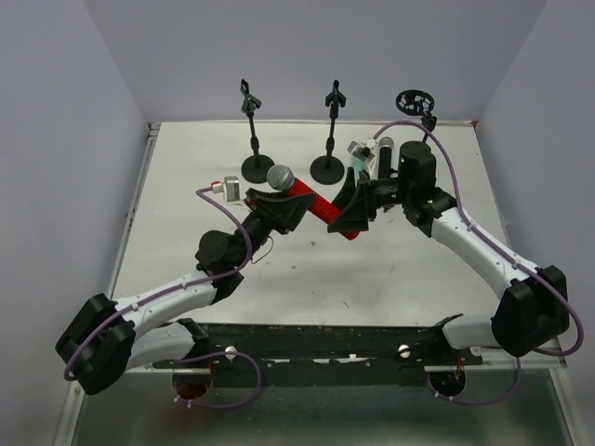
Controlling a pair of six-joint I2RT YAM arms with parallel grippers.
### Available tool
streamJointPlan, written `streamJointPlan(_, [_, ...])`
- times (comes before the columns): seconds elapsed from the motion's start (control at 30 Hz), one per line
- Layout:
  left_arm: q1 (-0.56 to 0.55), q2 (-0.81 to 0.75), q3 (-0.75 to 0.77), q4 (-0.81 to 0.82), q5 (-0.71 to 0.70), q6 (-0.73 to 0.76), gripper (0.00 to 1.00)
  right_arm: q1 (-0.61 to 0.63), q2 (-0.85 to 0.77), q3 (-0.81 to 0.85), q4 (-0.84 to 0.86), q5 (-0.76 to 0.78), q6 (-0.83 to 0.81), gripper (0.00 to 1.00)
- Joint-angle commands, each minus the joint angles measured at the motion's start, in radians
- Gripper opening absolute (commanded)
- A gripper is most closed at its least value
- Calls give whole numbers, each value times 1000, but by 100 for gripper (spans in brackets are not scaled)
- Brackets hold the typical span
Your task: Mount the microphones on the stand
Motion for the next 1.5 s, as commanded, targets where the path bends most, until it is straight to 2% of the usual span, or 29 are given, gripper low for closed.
streamJointPlan(0.0, [21,-111,38,-128,13,150,0,-9,-32,58,-203,18,-136,100])
streamJointPlan(0.13, [76,-242,70,-380,146,200,0,-79,-41,182,-407,58,-299,100])
streamJointPlan(0.23, [133,-363,136,-691,232,278,0,-150,-29,366,-628,137,-483,100])
streamJointPlan(0.3, [174,-421,193,-914,289,357,0,-159,-14,492,-741,278,-548,100])
streamJointPlan(0.4, [217,-473,285,-1210,309,514,0,-159,15,656,-816,542,-530,100])
streamJointPlan(0.47, [225,-487,333,-1353,262,616,0,-161,28,719,-826,695,-496,100])
streamJointPlan(0.53, [224,-507,335,-1427,224,690,0,-164,29,744,-819,818,-464,100])
streamJointPlan(0.73, [227,-592,226,-1403,214,794,0,-231,28,706,-806,900,-482,100])
streamJointPlan(0.87, [230,-618,219,-1430,240,825,0,-343,64,718,-802,912,-485,100])
streamJointPlan(0.97, [230,-647,206,-1439,236,831,0,-417,88,698,-800,868,-522,100])
streamJointPlan(1.23, [230,-705,170,-1443,254,839,0,-562,112,508,-719,715,-643,100])
streamJointPlan(1.3, [231,-705,170,-1438,257,836,0,-596,126,462,-663,687,-655,100])
streamJointPlan(1.37, [231,-704,169,-1438,262,834,0,-613,117,372,-536,646,-675,100])
streamJointPlan(1.47, [231,-699,167,-1433,265,831,0,-612,77,180,-248,558,-703,100])
